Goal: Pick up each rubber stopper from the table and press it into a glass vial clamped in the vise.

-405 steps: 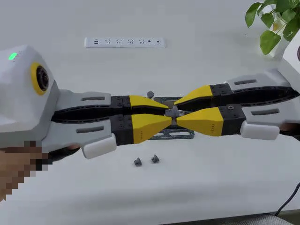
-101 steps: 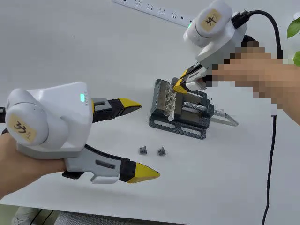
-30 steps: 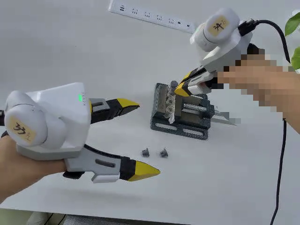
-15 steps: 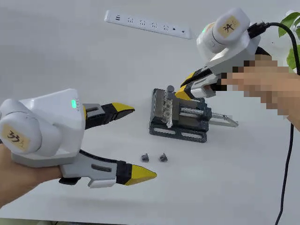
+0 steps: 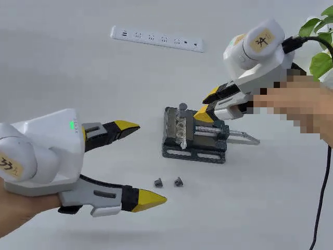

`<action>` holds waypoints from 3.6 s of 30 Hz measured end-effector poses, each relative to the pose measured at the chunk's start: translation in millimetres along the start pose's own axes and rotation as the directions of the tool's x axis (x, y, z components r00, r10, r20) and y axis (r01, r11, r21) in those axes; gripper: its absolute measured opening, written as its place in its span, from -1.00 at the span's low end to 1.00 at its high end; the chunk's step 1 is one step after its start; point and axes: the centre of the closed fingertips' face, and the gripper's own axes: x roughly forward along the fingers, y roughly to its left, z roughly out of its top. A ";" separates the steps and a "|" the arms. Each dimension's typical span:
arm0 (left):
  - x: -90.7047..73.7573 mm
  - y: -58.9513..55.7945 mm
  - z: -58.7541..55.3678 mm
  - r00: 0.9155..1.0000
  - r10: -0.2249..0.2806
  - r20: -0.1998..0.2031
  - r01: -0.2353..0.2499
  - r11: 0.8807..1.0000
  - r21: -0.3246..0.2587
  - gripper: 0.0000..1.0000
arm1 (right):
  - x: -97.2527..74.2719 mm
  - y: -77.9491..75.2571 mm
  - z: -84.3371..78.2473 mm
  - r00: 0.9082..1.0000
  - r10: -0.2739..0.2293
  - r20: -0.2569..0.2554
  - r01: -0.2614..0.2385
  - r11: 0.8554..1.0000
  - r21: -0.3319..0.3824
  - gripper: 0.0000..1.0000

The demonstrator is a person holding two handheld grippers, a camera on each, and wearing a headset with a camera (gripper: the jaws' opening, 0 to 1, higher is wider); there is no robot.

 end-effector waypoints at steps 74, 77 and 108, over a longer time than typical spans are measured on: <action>-1.0 -1.3 -7.4 0.999 0.023 -0.047 -0.022 1.000 0.014 0.72 | 8.6 108.5 -78.6 0.924 0.278 0.261 -0.224 0.950 -0.218 -0.10; -1.1 -1.9 -8.1 0.999 0.022 -0.047 -0.021 1.000 0.013 0.72 | 15.7 110.8 -79.3 0.926 0.283 0.249 -0.228 0.947 -0.226 -0.16; -0.9 0.5 -14.5 0.998 0.031 -0.050 -0.031 0.999 -0.014 0.67 | 66.5 116.4 -77.3 0.919 0.386 0.084 -0.327 0.863 -0.385 -0.64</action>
